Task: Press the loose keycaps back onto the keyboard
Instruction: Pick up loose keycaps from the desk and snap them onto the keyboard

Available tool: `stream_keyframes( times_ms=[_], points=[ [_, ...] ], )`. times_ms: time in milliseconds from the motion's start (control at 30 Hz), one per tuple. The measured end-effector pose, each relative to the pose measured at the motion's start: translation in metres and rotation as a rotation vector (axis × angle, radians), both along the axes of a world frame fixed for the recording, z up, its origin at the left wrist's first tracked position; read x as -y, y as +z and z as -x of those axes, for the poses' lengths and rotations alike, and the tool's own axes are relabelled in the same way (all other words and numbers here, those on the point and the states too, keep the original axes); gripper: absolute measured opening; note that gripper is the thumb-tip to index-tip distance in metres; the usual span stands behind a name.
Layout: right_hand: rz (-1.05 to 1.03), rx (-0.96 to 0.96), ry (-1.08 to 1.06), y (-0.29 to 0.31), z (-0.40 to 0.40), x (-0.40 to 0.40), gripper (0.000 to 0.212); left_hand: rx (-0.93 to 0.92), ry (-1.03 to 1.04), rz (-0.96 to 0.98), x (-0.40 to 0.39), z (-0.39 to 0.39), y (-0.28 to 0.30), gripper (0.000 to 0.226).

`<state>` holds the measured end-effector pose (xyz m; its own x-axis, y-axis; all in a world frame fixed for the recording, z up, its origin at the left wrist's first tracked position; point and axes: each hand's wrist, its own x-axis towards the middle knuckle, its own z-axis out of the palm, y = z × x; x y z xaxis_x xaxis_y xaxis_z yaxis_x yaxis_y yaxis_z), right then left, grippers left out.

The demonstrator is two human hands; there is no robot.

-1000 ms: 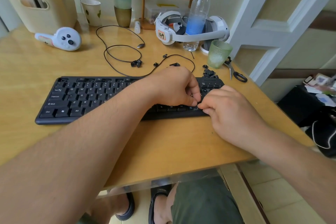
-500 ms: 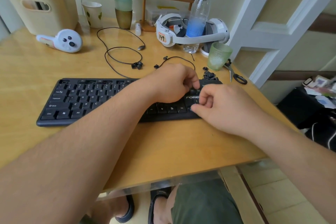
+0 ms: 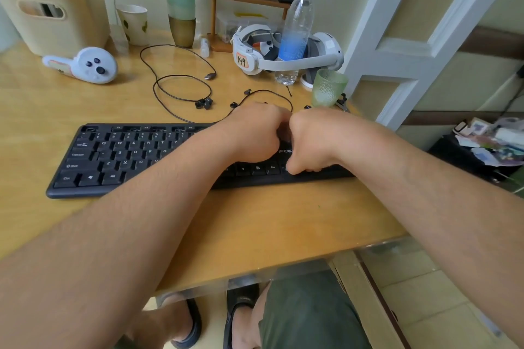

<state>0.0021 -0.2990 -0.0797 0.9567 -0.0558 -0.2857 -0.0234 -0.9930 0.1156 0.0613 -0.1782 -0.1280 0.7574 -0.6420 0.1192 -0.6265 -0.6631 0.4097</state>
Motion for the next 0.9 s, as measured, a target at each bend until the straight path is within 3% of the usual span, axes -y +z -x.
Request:
stream_keyframes(
  times_ms=[200,433,700,900],
  points=[
    [-0.156,0.038,-0.105,-0.003,0.005,0.010,0.015,-0.035,-0.003,0.076,-0.003,-0.002,-0.002,0.043],
    [-0.155,0.206,-0.022,-0.014,0.015,0.014,0.023,-0.012,-0.026,0.072,0.000,-0.004,-0.002,0.036],
    [-0.444,0.266,-0.322,-0.027,0.020,0.020,0.047,-0.006,-0.044,0.043,0.002,-0.001,-0.004,0.039],
    [-0.362,0.220,-0.261,-0.015,0.014,0.014,0.031,0.017,-0.049,-0.008,0.001,0.002,-0.002,0.035]
  ],
)
